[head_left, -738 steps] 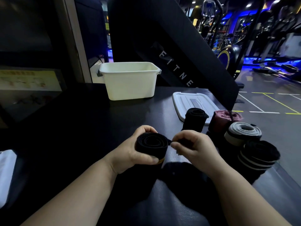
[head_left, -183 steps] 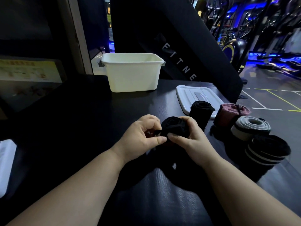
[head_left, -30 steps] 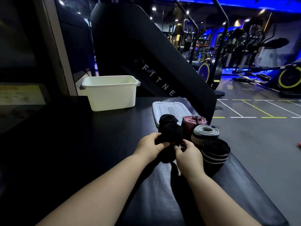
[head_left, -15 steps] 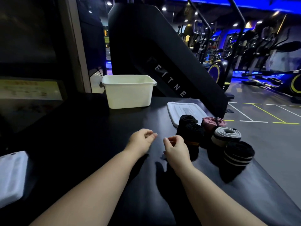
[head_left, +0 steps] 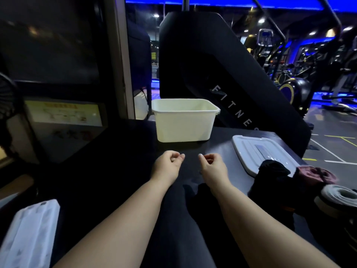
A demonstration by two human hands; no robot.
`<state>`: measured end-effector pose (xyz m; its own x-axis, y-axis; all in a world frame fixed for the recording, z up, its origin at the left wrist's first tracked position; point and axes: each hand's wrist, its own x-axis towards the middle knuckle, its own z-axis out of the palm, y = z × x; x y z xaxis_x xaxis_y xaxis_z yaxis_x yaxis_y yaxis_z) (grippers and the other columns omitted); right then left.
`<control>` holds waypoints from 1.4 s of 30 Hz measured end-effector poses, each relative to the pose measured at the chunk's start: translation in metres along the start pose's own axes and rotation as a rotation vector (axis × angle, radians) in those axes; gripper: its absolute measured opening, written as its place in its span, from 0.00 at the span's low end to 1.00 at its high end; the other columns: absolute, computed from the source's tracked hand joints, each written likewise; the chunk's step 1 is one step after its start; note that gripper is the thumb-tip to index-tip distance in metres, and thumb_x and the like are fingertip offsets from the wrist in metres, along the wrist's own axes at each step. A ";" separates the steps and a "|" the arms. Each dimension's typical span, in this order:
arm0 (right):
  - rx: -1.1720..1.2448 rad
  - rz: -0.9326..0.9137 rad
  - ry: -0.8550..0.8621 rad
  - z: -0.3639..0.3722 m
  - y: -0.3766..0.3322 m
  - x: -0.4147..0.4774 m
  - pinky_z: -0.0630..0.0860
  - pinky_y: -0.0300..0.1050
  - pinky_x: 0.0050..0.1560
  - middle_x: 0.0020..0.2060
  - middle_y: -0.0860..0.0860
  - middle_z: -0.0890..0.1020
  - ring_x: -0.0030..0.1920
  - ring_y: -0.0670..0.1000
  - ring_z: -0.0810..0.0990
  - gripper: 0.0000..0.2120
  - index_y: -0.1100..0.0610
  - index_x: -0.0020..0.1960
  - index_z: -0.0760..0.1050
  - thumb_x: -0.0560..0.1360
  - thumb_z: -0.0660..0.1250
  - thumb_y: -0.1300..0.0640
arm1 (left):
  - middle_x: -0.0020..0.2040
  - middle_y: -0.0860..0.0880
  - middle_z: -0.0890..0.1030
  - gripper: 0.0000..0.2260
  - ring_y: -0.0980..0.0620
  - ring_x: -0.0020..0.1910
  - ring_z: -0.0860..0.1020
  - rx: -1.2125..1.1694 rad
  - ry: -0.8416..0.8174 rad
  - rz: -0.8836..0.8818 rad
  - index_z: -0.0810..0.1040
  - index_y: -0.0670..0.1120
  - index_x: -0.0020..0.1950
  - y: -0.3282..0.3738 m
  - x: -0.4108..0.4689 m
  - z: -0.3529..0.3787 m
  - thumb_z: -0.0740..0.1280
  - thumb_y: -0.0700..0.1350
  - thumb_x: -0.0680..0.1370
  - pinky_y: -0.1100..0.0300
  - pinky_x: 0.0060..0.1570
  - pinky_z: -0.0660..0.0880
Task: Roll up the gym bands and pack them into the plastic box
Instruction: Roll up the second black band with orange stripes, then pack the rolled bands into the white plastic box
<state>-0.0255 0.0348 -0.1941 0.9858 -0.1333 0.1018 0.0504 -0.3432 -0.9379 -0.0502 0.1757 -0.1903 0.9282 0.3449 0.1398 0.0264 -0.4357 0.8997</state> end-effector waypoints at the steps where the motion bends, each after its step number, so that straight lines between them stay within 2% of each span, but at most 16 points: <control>1: -0.003 0.001 0.000 0.004 -0.002 0.009 0.77 0.46 0.45 0.46 0.49 0.80 0.46 0.53 0.82 0.11 0.52 0.51 0.71 0.78 0.65 0.45 | 0.50 0.53 0.80 0.13 0.53 0.51 0.78 -0.010 0.019 -0.012 0.78 0.47 0.59 -0.002 0.009 -0.002 0.66 0.54 0.79 0.61 0.50 0.72; 3: -0.015 -0.003 0.006 0.012 -0.003 0.029 0.73 0.44 0.42 0.48 0.50 0.80 0.47 0.53 0.81 0.12 0.53 0.53 0.72 0.78 0.64 0.45 | 0.53 0.51 0.80 0.14 0.53 0.50 0.77 -0.022 0.057 -0.035 0.77 0.47 0.59 -0.008 0.027 -0.005 0.66 0.54 0.79 0.62 0.48 0.70; 6: -0.023 -0.015 0.024 0.021 -0.002 0.056 0.68 0.41 0.39 0.50 0.50 0.79 0.47 0.51 0.79 0.14 0.55 0.56 0.71 0.78 0.64 0.46 | 0.60 0.49 0.78 0.16 0.51 0.54 0.76 -0.017 0.120 -0.061 0.75 0.46 0.62 -0.017 0.052 -0.004 0.66 0.54 0.79 0.61 0.52 0.71; 8: -0.033 -0.026 0.045 0.027 0.002 0.076 0.66 0.35 0.35 0.50 0.50 0.78 0.46 0.48 0.75 0.14 0.55 0.57 0.70 0.78 0.64 0.47 | 0.66 0.46 0.71 0.20 0.47 0.59 0.74 0.006 0.164 -0.077 0.72 0.45 0.66 -0.023 0.069 0.001 0.66 0.54 0.79 0.57 0.56 0.72; 10: -0.035 -0.031 0.094 0.031 0.007 0.097 0.66 0.37 0.35 0.51 0.51 0.78 0.45 0.49 0.74 0.13 0.55 0.55 0.70 0.78 0.65 0.47 | 0.70 0.44 0.66 0.23 0.44 0.64 0.71 0.019 0.205 -0.088 0.68 0.44 0.69 -0.025 0.088 0.006 0.66 0.53 0.79 0.54 0.61 0.71; 14: -0.010 -0.027 0.189 0.035 0.012 0.137 0.67 0.42 0.40 0.54 0.54 0.77 0.46 0.50 0.73 0.19 0.61 0.61 0.70 0.77 0.67 0.49 | 0.75 0.43 0.59 0.31 0.43 0.70 0.66 -0.002 0.245 -0.076 0.59 0.42 0.75 -0.025 0.132 0.010 0.66 0.54 0.78 0.52 0.68 0.67; 16: -0.001 -0.019 0.228 0.035 0.012 0.156 0.68 0.44 0.50 0.61 0.57 0.74 0.54 0.53 0.73 0.26 0.62 0.67 0.67 0.77 0.67 0.47 | 0.78 0.43 0.55 0.35 0.44 0.75 0.61 -0.019 0.220 -0.061 0.53 0.42 0.78 -0.028 0.151 0.011 0.65 0.55 0.79 0.53 0.72 0.62; 18: 0.007 0.002 0.223 0.037 0.014 0.174 0.68 0.48 0.60 0.69 0.58 0.69 0.66 0.56 0.71 0.34 0.61 0.74 0.61 0.76 0.67 0.44 | 0.79 0.42 0.55 0.36 0.45 0.77 0.58 -0.031 0.193 -0.054 0.48 0.43 0.79 -0.035 0.164 0.011 0.63 0.55 0.80 0.54 0.74 0.58; 20: 0.041 0.004 0.169 0.041 0.016 0.187 0.68 0.48 0.62 0.72 0.56 0.67 0.69 0.56 0.69 0.37 0.59 0.76 0.57 0.76 0.66 0.43 | 0.79 0.43 0.58 0.35 0.44 0.76 0.61 -0.063 0.144 -0.059 0.46 0.46 0.80 -0.042 0.171 0.013 0.61 0.57 0.81 0.53 0.73 0.60; 24: 0.014 -0.039 0.104 0.049 0.019 0.203 0.72 0.47 0.51 0.60 0.54 0.78 0.58 0.55 0.77 0.28 0.58 0.67 0.66 0.75 0.67 0.42 | 0.78 0.45 0.60 0.33 0.45 0.75 0.62 -0.091 0.084 -0.044 0.46 0.50 0.80 -0.047 0.176 0.015 0.58 0.58 0.81 0.52 0.73 0.61; 27: -0.021 -0.045 0.108 0.048 0.019 0.199 0.77 0.52 0.53 0.55 0.53 0.79 0.54 0.56 0.79 0.27 0.56 0.60 0.72 0.72 0.68 0.37 | 0.79 0.46 0.55 0.33 0.45 0.77 0.57 -0.023 0.136 -0.076 0.46 0.50 0.80 -0.047 0.172 0.015 0.56 0.60 0.81 0.52 0.74 0.57; 29: -0.024 -0.050 0.095 0.046 0.020 0.192 0.78 0.56 0.55 0.53 0.53 0.81 0.53 0.55 0.80 0.25 0.54 0.58 0.75 0.71 0.69 0.37 | 0.78 0.45 0.56 0.32 0.44 0.76 0.58 -0.010 0.188 -0.109 0.47 0.50 0.80 -0.044 0.164 0.013 0.56 0.60 0.81 0.54 0.73 0.58; 32: -0.008 -0.037 0.082 0.042 0.020 0.177 0.78 0.57 0.55 0.49 0.51 0.81 0.50 0.55 0.81 0.20 0.53 0.53 0.75 0.71 0.71 0.39 | 0.76 0.44 0.59 0.31 0.43 0.74 0.61 -0.036 0.231 -0.130 0.51 0.49 0.79 -0.041 0.151 0.008 0.56 0.60 0.81 0.54 0.71 0.61; 37: -0.027 -0.018 0.090 0.034 0.015 0.138 0.77 0.50 0.47 0.49 0.52 0.81 0.46 0.54 0.81 0.24 0.56 0.56 0.75 0.71 0.72 0.40 | 0.71 0.43 0.63 0.27 0.41 0.70 0.65 -0.037 0.293 -0.183 0.60 0.47 0.75 -0.040 0.121 -0.004 0.58 0.59 0.80 0.51 0.68 0.65; 42: -0.040 0.014 0.072 0.024 0.011 0.091 0.79 0.55 0.50 0.52 0.52 0.77 0.46 0.57 0.81 0.31 0.55 0.58 0.73 0.67 0.71 0.33 | 0.68 0.41 0.66 0.25 0.40 0.67 0.68 -0.016 0.315 -0.202 0.63 0.45 0.71 -0.036 0.077 -0.020 0.60 0.57 0.80 0.51 0.63 0.68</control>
<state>0.0687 0.0411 -0.2033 0.9723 -0.2044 0.1135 0.0286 -0.3777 -0.9255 0.0125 0.2347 -0.2040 0.7451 0.6625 0.0768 0.1893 -0.3205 0.9281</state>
